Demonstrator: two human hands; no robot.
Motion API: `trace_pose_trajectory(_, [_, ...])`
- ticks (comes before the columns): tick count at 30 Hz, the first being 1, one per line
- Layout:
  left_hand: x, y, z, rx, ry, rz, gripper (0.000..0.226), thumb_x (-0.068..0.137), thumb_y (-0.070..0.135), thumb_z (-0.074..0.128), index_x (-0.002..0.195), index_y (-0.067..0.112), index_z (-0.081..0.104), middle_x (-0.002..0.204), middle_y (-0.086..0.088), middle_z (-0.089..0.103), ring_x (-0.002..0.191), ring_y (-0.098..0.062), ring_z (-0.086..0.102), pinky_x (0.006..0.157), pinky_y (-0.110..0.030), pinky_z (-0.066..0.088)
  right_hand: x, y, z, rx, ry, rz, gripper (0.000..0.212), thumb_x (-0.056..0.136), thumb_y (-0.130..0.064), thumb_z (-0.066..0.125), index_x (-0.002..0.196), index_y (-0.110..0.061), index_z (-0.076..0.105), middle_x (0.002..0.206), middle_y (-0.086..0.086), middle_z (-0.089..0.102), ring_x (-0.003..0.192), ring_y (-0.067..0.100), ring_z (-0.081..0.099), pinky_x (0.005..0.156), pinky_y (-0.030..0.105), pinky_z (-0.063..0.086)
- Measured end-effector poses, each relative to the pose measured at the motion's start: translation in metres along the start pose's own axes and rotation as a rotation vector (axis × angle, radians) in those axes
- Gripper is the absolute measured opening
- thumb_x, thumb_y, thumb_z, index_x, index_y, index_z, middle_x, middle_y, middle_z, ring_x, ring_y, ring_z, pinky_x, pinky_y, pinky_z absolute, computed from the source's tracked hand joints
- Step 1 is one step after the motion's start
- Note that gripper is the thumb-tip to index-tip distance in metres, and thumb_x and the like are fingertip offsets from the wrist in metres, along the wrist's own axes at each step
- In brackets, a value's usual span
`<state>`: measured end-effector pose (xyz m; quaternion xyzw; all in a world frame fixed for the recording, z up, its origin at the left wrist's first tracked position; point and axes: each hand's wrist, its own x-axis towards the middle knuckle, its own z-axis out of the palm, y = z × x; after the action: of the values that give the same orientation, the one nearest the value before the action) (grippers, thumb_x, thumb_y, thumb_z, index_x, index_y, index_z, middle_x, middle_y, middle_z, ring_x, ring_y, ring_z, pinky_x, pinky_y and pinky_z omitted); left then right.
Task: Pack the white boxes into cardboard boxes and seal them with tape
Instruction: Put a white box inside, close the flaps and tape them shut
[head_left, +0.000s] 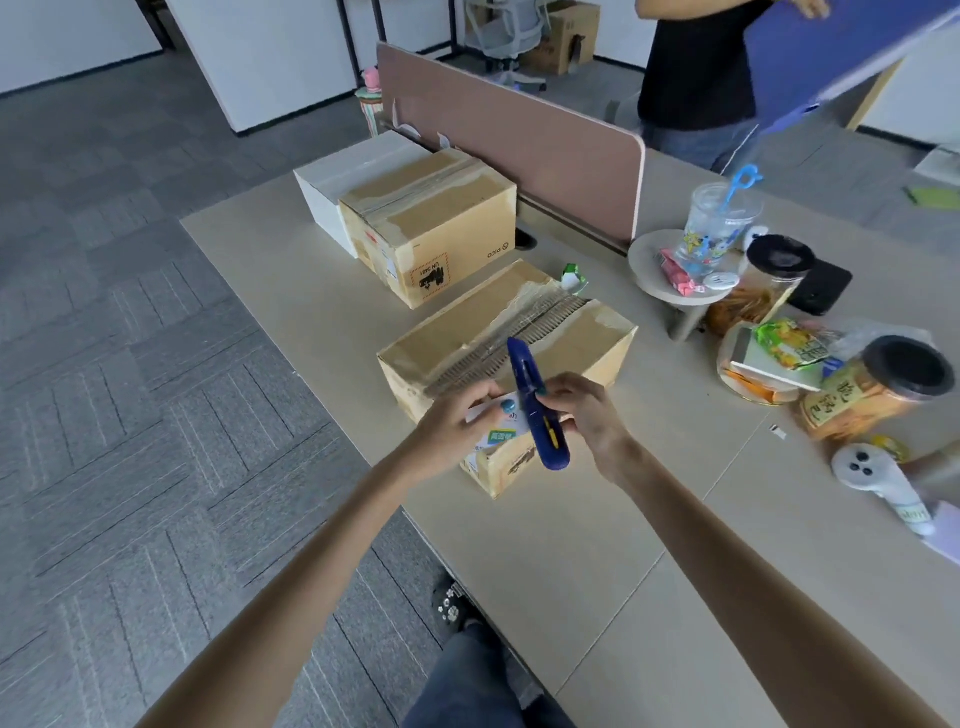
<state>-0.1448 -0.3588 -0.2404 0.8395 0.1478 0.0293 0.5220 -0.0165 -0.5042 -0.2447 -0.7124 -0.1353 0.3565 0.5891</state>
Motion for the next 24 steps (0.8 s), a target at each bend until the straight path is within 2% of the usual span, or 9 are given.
trace_pose_trajectory(2, [0.005,0.002,0.021,-0.015,-0.037,-0.008,0.017,0.098,0.028,0.051,0.098,0.012,0.059,0.094,-0.006,0.063,0.095,-0.025,0.065,0.08,-0.046,0.052,-0.008,0.011,-0.021,-0.033,0.015,-0.006,0.007,0.09,-0.005,0.058,0.086,-0.01,0.061,0.081,0.001,0.063,0.074,0.017,0.059,0.063,0.026,0.046])
trace_pose_trajectory(3, [0.007,0.003,0.031,-0.025,-0.05,-0.019,0.019,0.097,0.029,0.052,0.097,0.012,0.058,0.093,-0.009,0.063,0.09,-0.026,0.066,0.076,-0.048,0.053,-0.013,0.017,-0.032,-0.045,0.014,-0.009,0.003,0.089,-0.008,0.06,0.087,-0.008,0.061,0.079,0.002,0.063,0.071,0.017,0.059,0.06,0.025,0.046])
trace_pose_trajectory(5, [0.01,0.004,0.053,-0.026,-0.087,-0.037,0.024,0.094,0.035,0.052,0.096,0.012,0.059,0.09,-0.007,0.065,0.086,-0.023,0.067,0.071,-0.045,0.054,-0.019,0.032,-0.053,-0.069,0.018,-0.001,0.009,0.088,-0.013,0.063,0.087,-0.005,0.061,0.077,0.005,0.063,0.068,0.02,0.059,0.057,0.024,0.046])
trace_pose_trajectory(9, [0.016,-0.011,0.096,0.09,-0.176,-0.107,0.026,0.09,0.038,0.054,0.095,0.013,0.06,0.092,-0.005,0.068,0.091,-0.022,0.067,0.074,-0.041,0.053,-0.026,0.073,-0.081,-0.164,0.051,0.075,0.009,0.091,-0.004,0.061,0.082,-0.006,0.063,0.078,0.011,0.064,0.071,0.026,0.061,0.059,0.029,0.05])
trace_pose_trajectory(12, [0.022,-0.034,0.126,0.186,-0.201,-0.157,0.024,0.089,0.036,0.057,0.094,0.013,0.06,0.091,-0.005,0.068,0.09,-0.024,0.065,0.079,-0.043,0.052,-0.023,0.109,-0.088,-0.266,0.077,0.144,0.006,0.089,-0.007,0.066,0.085,-0.004,0.063,0.079,0.01,0.066,0.067,0.025,0.062,0.057,0.029,0.052])
trace_pose_trajectory(16, [0.025,-0.06,0.153,0.34,-0.213,-0.169,0.016,0.094,0.026,0.061,0.104,0.014,0.058,0.094,-0.004,0.065,0.089,-0.026,0.063,0.075,-0.039,0.05,-0.018,0.148,-0.088,-0.37,0.099,0.219,0.011,0.088,-0.012,0.068,0.088,-0.002,0.064,0.082,0.01,0.068,0.07,0.031,0.066,0.067,0.041,0.057])
trace_pose_trajectory(19, [0.027,-0.067,0.161,0.419,-0.195,-0.121,0.015,0.095,0.024,0.061,0.105,0.014,0.059,0.087,-0.001,0.064,0.079,-0.022,0.06,0.065,-0.034,0.043,-0.017,0.165,-0.085,-0.436,0.12,0.242,0.015,0.089,-0.015,0.067,0.076,-0.013,0.059,0.081,0.009,0.066,0.074,0.033,0.062,0.075,0.047,0.056])
trace_pose_trajectory(21, [0.03,-0.067,0.162,0.415,-0.186,-0.106,0.013,0.095,0.022,0.06,0.106,0.016,0.06,0.092,-0.002,0.069,0.081,-0.02,0.062,0.067,-0.035,0.048,-0.015,0.169,-0.085,-0.461,0.133,0.245,0.018,0.09,-0.018,0.065,0.074,-0.017,0.056,0.079,0.004,0.063,0.073,0.028,0.059,0.074,0.044,0.054])
trace_pose_trajectory(24, [0.036,-0.067,0.162,0.412,-0.213,-0.078,0.014,0.096,0.022,0.059,0.109,0.018,0.062,0.098,-0.001,0.069,0.086,-0.017,0.063,0.077,-0.038,0.052,-0.015,0.166,-0.088,-0.609,0.123,0.243,0.012,0.091,-0.027,0.062,0.088,-0.016,0.061,0.087,-0.001,0.064,0.08,0.025,0.06,0.065,0.032,0.045])
